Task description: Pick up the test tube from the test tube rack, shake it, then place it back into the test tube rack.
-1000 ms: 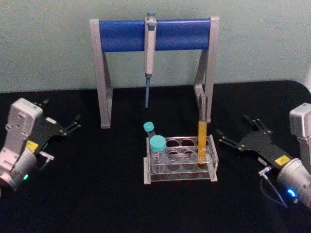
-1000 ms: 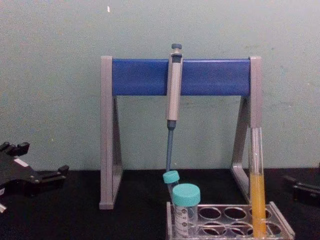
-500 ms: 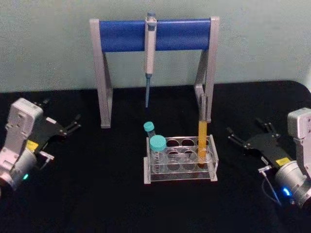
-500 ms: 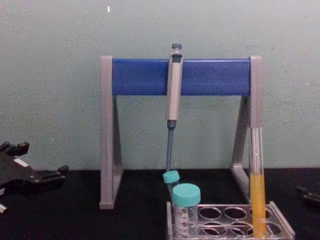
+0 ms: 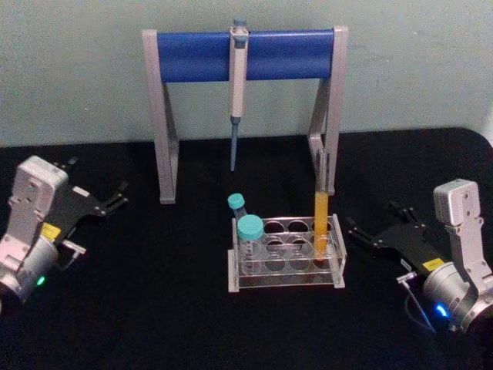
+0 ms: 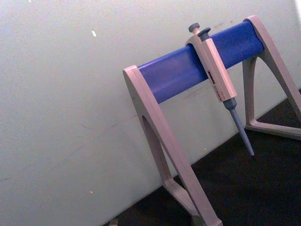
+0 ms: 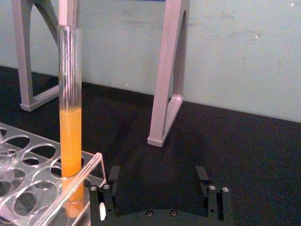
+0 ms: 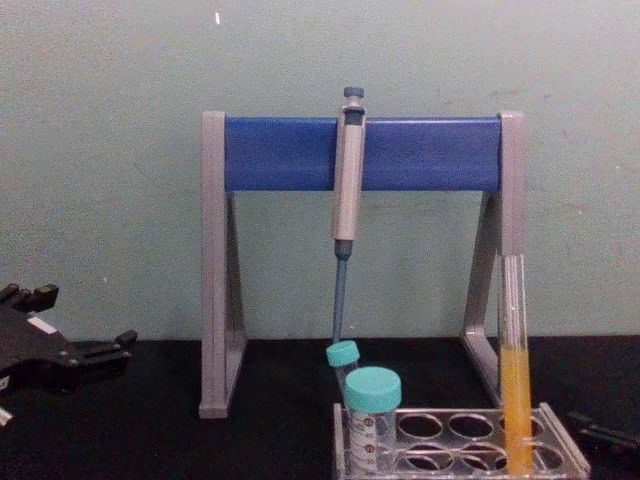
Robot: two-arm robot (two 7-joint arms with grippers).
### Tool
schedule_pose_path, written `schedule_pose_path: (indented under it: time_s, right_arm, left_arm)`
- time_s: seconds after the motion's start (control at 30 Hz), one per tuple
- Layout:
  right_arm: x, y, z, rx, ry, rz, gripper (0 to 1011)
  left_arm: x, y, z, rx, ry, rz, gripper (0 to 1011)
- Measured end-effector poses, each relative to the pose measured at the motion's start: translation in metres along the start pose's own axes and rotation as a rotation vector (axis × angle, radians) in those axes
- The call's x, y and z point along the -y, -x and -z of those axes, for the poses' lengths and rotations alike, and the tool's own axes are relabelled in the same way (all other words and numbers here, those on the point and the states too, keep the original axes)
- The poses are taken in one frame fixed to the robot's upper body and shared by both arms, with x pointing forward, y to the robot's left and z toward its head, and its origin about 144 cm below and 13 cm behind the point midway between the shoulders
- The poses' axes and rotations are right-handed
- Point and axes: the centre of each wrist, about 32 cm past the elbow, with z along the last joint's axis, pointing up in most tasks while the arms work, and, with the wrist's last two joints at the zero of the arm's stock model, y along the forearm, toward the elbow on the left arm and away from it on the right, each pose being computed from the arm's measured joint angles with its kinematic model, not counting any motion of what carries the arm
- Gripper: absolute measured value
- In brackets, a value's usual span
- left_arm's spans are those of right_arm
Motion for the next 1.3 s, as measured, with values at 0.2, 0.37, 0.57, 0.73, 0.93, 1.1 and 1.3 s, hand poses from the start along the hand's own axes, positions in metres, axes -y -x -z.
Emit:
schedule_pose_path:
  time_s: [0.2, 0.37, 0.57, 0.73, 0.93, 1.1, 1.3]
  right_arm:
    - [-0.0005, 0.0006, 0.0003, 0.004, 0.007, 0.000, 1000]
    - [-0.0004, 0.0004, 0.0000, 0.005, 0.006, -0.001, 1000]
    - [-0.0003, 0.0004, -0.0001, 0.003, 0.003, -0.001, 1000]
    - [-0.0002, 0.0003, -0.0002, 0.003, 0.002, -0.001, 1000]
    - [0.0000, 0.0002, -0.0002, 0.002, 0.001, -0.001, 1000]
    - [0.0000, 0.0001, -0.0003, 0.002, 0.001, -0.001, 1000]
    - [0.0001, 0.0001, -0.0003, 0.001, 0.000, -0.001, 1000]
  left_arm:
    - [0.0000, 0.0000, 0.0000, 0.000, 0.000, 0.000, 1001]
    - [0.0000, 0.0000, 0.0000, 0.000, 0.000, 0.000, 1001]
    - [0.0000, 0.0000, 0.0000, 0.000, 0.000, 0.000, 1001]
    - [0.0000, 0.0000, 0.0000, 0.000, 0.000, 0.000, 1001]
    - [0.0000, 0.0000, 0.0000, 0.000, 0.000, 0.000, 1001]
    - [0.0000, 0.0000, 0.0000, 0.000, 0.000, 0.000, 1001]
    - [0.0000, 0.0000, 0.0000, 0.000, 0.000, 0.000, 1001]
